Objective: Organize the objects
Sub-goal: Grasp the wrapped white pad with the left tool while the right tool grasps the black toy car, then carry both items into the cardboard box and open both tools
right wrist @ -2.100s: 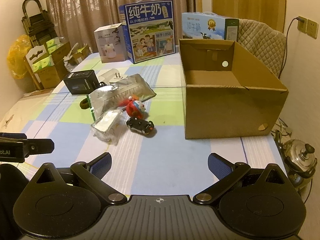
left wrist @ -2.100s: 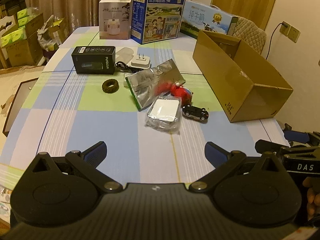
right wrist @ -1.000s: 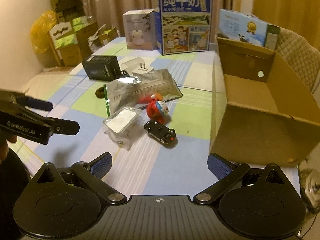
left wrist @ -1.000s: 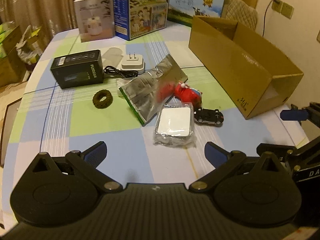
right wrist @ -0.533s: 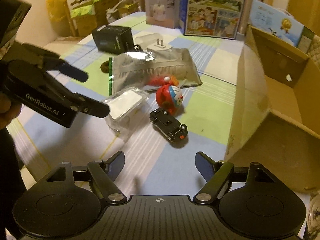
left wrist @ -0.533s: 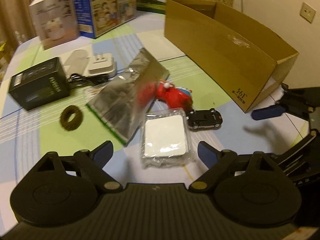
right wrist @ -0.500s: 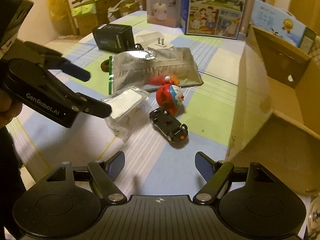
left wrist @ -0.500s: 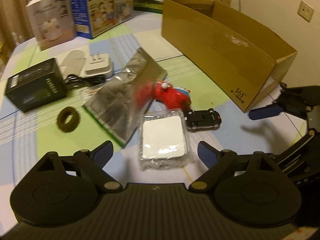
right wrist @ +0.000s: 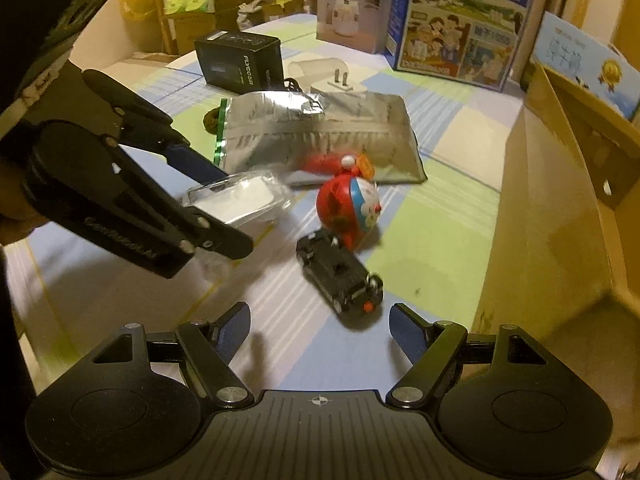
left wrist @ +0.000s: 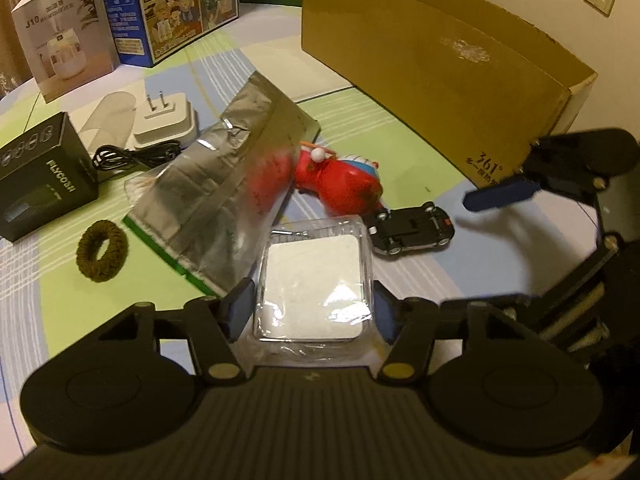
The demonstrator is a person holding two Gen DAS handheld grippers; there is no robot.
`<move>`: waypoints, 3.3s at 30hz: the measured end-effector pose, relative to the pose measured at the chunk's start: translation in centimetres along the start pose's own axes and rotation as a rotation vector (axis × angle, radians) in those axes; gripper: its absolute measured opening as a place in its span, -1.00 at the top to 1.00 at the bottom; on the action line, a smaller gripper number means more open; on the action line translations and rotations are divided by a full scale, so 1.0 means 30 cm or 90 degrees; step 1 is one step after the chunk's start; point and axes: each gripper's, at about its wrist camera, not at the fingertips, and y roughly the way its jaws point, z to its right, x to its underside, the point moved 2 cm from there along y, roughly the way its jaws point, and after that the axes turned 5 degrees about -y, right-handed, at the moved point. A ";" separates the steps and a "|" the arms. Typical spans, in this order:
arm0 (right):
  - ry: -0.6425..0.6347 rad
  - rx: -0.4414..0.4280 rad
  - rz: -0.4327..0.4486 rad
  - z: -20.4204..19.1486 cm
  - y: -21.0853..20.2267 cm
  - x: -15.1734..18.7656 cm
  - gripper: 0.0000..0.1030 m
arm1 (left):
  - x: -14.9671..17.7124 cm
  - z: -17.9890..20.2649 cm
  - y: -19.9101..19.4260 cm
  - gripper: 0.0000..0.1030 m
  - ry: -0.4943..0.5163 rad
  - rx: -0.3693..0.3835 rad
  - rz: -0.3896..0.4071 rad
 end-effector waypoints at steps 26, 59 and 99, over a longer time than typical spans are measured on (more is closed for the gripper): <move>0.049 -0.035 -0.037 0.025 0.058 -0.002 0.47 | 0.016 -0.028 -0.002 -0.11 0.004 -0.022 -0.004; 0.142 0.123 0.118 0.191 -0.435 -0.136 0.47 | -0.241 0.160 -0.299 0.00 -0.069 -0.013 0.090; 0.352 0.191 0.168 0.707 -0.535 0.117 -0.29 | -0.528 0.460 -0.185 -0.40 -0.029 0.025 0.132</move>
